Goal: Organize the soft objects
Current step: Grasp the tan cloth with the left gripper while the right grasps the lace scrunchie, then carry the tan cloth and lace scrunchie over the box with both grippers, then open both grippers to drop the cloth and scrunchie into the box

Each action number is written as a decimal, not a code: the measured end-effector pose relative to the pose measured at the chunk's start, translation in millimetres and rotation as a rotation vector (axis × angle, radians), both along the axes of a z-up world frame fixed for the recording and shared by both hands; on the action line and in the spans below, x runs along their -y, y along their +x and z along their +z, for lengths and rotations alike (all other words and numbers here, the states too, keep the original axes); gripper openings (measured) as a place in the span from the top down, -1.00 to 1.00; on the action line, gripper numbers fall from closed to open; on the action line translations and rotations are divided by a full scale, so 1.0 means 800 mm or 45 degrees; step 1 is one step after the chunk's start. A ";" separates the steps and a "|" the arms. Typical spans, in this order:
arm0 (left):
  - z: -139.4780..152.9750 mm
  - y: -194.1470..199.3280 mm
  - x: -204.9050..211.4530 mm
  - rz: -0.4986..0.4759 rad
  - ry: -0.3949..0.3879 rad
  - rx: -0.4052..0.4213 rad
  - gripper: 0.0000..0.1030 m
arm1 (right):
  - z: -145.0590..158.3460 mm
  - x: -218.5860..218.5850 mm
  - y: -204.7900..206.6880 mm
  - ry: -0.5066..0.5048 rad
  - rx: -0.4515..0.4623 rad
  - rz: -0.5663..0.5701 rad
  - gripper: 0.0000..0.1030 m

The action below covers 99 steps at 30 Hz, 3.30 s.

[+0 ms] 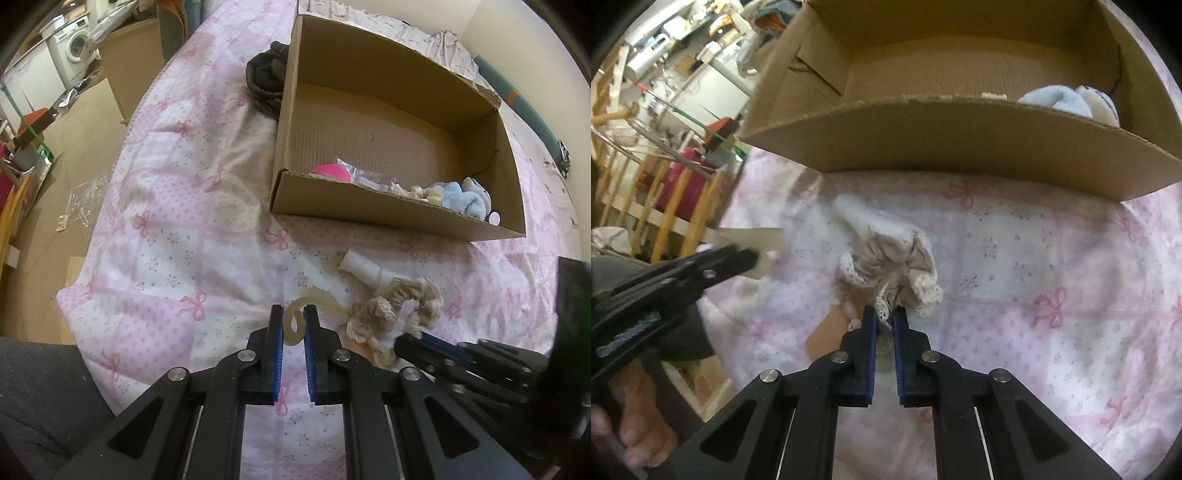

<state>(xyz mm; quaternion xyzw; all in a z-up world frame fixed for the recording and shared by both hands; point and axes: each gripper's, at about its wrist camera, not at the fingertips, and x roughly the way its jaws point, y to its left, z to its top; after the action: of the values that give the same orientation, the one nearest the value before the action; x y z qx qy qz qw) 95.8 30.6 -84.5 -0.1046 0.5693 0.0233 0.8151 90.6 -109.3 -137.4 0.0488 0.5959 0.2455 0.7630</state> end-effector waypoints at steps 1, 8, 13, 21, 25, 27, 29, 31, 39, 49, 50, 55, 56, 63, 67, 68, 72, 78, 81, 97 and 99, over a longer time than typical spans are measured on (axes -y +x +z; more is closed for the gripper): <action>0.000 0.000 0.000 0.001 0.001 0.003 0.81 | 0.007 0.002 -0.002 0.016 0.010 0.000 0.83; 0.012 -0.006 -0.005 0.017 -0.001 0.059 0.81 | 0.061 0.021 -0.019 0.110 0.091 -0.010 0.83; 0.044 -0.018 -0.004 0.005 0.007 0.196 0.81 | 0.085 0.050 -0.018 0.166 0.124 -0.080 0.83; 0.053 -0.026 0.012 -0.072 0.141 0.247 0.81 | 0.101 0.073 -0.017 0.277 0.177 -0.144 0.83; 0.058 -0.029 0.020 -0.100 0.137 0.285 0.81 | 0.121 0.084 -0.026 0.397 0.266 -0.177 0.83; 0.063 -0.029 0.022 -0.111 0.126 0.308 0.81 | 0.136 0.094 -0.028 0.456 0.332 -0.202 0.83; 0.069 -0.028 0.023 -0.120 0.125 0.327 0.81 | 0.146 0.104 -0.028 0.487 0.374 -0.242 0.83; 0.077 -0.024 0.023 -0.121 0.110 0.331 0.81 | 0.148 0.113 -0.025 0.504 0.373 -0.277 0.83; 0.121 0.026 0.016 -0.151 0.111 0.417 0.81 | 0.166 0.128 -0.007 0.541 0.408 -0.324 0.83; 0.134 0.097 0.030 -0.224 0.169 0.487 0.81 | 0.187 0.131 0.058 0.445 0.497 -0.281 0.83; 0.131 0.104 0.033 -0.231 0.175 0.487 0.81 | 0.185 0.130 0.066 0.431 0.497 -0.276 0.83; 0.108 0.130 0.042 -0.209 0.262 0.479 0.81 | 0.161 0.127 0.105 0.358 0.481 -0.276 0.83; 0.101 0.135 0.041 -0.203 0.243 0.470 0.81 | 0.154 0.126 0.109 0.339 0.474 -0.279 0.83; 0.068 0.148 0.031 -0.161 0.155 0.420 0.81 | 0.112 0.124 0.116 0.288 0.389 -0.296 0.83; 0.058 0.150 0.036 -0.183 0.197 0.405 0.81 | 0.099 0.120 0.117 0.246 0.370 -0.291 0.83; 0.055 0.150 0.036 -0.183 0.208 0.400 0.81 | 0.098 0.119 0.117 0.239 0.367 -0.291 0.83; 0.048 0.152 0.034 -0.183 0.198 0.372 0.81 | 0.094 0.113 0.118 0.203 0.361 -0.277 0.83; 0.046 0.152 0.035 -0.193 0.181 0.367 0.81 | 0.091 0.107 0.118 0.185 0.347 -0.259 0.83; 0.045 0.151 0.037 -0.213 0.171 0.363 0.81 | 0.089 0.107 0.118 0.179 0.343 -0.257 0.83; 0.039 0.142 0.054 -0.286 0.194 0.343 0.62 | 0.088 0.098 0.125 0.174 0.324 -0.248 0.82; 0.039 0.141 0.056 -0.295 0.192 0.344 0.50 | 0.087 0.096 0.126 0.174 0.325 -0.245 0.82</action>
<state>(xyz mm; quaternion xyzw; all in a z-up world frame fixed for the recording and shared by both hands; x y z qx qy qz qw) 208.6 -13.8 -53.1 0.0208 0.4597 -0.0423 0.8868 191.5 -186.1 -67.6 0.1258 0.4686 0.2155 0.8474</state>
